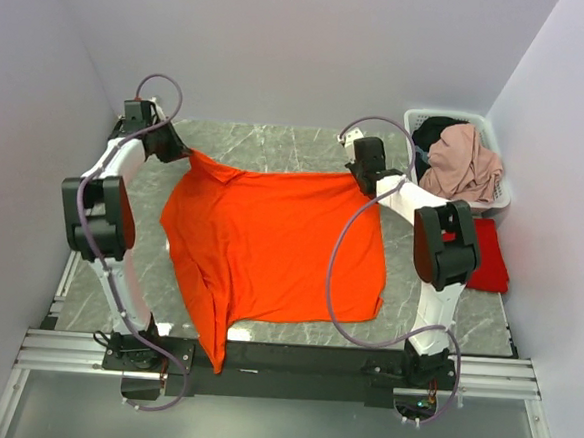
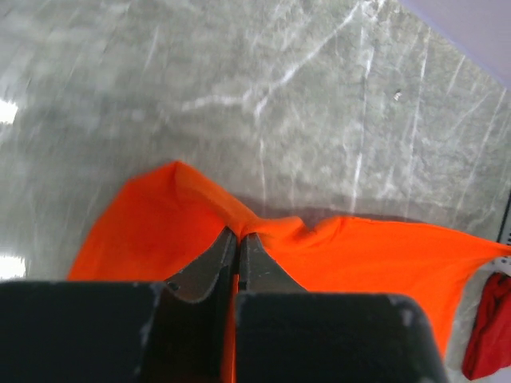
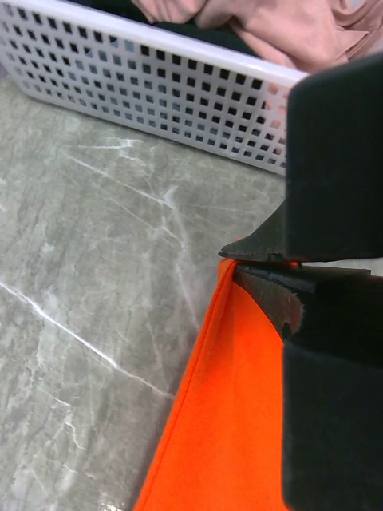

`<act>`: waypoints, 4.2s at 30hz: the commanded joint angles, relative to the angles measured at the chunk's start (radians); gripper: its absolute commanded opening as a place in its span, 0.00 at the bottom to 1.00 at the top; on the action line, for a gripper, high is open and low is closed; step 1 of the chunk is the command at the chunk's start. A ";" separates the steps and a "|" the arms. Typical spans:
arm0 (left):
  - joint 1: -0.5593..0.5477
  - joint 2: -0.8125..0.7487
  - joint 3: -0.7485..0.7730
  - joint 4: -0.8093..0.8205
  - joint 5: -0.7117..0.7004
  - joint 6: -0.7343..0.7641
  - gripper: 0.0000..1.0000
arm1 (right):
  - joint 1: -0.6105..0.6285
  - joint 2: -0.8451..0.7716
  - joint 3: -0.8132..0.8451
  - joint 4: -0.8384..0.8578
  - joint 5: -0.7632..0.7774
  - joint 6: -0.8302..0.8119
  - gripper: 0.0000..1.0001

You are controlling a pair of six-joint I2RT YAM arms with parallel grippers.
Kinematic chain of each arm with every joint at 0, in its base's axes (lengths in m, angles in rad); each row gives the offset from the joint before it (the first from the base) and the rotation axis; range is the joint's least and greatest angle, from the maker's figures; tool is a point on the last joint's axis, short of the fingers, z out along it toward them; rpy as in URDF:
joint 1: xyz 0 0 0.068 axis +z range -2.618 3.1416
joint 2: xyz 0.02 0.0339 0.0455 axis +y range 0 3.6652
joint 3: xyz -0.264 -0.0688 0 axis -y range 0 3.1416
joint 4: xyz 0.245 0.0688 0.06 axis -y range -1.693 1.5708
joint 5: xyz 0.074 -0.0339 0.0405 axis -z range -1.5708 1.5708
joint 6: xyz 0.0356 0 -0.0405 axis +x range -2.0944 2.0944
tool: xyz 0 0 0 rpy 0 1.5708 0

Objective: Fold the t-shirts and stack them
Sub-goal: Fold the tshirt

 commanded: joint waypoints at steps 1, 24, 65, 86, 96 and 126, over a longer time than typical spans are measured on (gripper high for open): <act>0.003 -0.185 -0.061 -0.051 -0.073 -0.045 0.02 | -0.004 -0.100 -0.026 0.004 0.020 0.030 0.00; 0.004 -0.791 -0.613 -0.103 -0.121 -0.338 0.00 | 0.041 -0.266 -0.183 -0.130 0.115 0.183 0.00; 0.009 -1.120 -0.851 -0.259 -0.354 -0.317 0.79 | -0.111 -0.482 -0.298 -0.295 -0.371 0.795 0.61; 0.009 -0.387 -0.595 0.069 -0.363 -0.133 0.65 | -0.217 -0.234 -0.206 -0.202 -0.381 0.928 0.56; 0.009 -0.333 -0.592 0.068 -0.377 -0.079 0.28 | -0.222 -0.140 -0.149 -0.243 -0.344 0.961 0.55; 0.009 -0.226 -0.540 0.057 -0.410 -0.076 0.13 | -0.249 -0.014 -0.014 -0.320 -0.290 0.821 0.00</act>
